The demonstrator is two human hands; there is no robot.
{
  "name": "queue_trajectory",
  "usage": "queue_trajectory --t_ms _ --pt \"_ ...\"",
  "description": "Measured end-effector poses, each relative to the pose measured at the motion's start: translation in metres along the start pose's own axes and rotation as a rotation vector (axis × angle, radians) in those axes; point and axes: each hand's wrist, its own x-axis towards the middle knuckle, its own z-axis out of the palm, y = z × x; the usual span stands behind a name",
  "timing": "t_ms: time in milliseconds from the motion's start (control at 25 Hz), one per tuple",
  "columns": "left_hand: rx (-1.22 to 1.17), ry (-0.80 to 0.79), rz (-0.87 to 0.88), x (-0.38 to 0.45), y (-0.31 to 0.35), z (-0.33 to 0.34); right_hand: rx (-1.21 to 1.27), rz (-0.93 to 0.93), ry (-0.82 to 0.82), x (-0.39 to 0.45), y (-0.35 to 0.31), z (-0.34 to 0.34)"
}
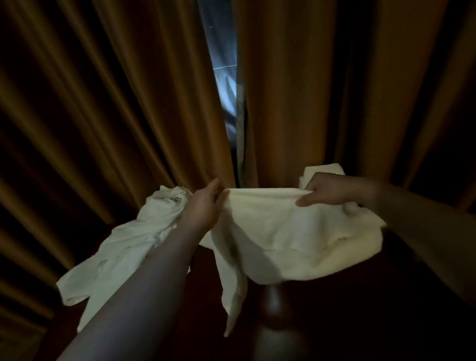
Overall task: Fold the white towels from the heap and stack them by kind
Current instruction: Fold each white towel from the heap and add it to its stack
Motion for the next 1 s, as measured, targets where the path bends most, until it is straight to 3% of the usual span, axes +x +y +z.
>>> queue_trajectory --t_ms 240,360,600,760,880,1000 --pt "-0.130 0.081 -0.077 0.010 0.044 0.018 0.166 -0.082 0.147 -0.017 0.042 -0.019" --pt "-0.063 -0.016 -0.042 0.012 0.059 0.012 0.227 -0.063 0.154 -0.021 0.060 -0.031" --pt "0.011 -0.006 -0.038 0.008 0.058 -0.007 0.100 0.012 0.235 -0.026 0.070 -0.033" --pt "-0.017 -0.083 -0.074 0.003 0.050 -0.024 -0.091 0.045 0.229 -0.032 0.063 -0.023" --pt "0.034 -0.104 -0.068 0.000 0.038 -0.027 0.095 0.068 0.212 -0.034 0.060 -0.009" --pt "0.165 -0.082 -0.013 -0.004 0.018 -0.024 0.199 0.061 0.304 -0.033 0.048 0.008"
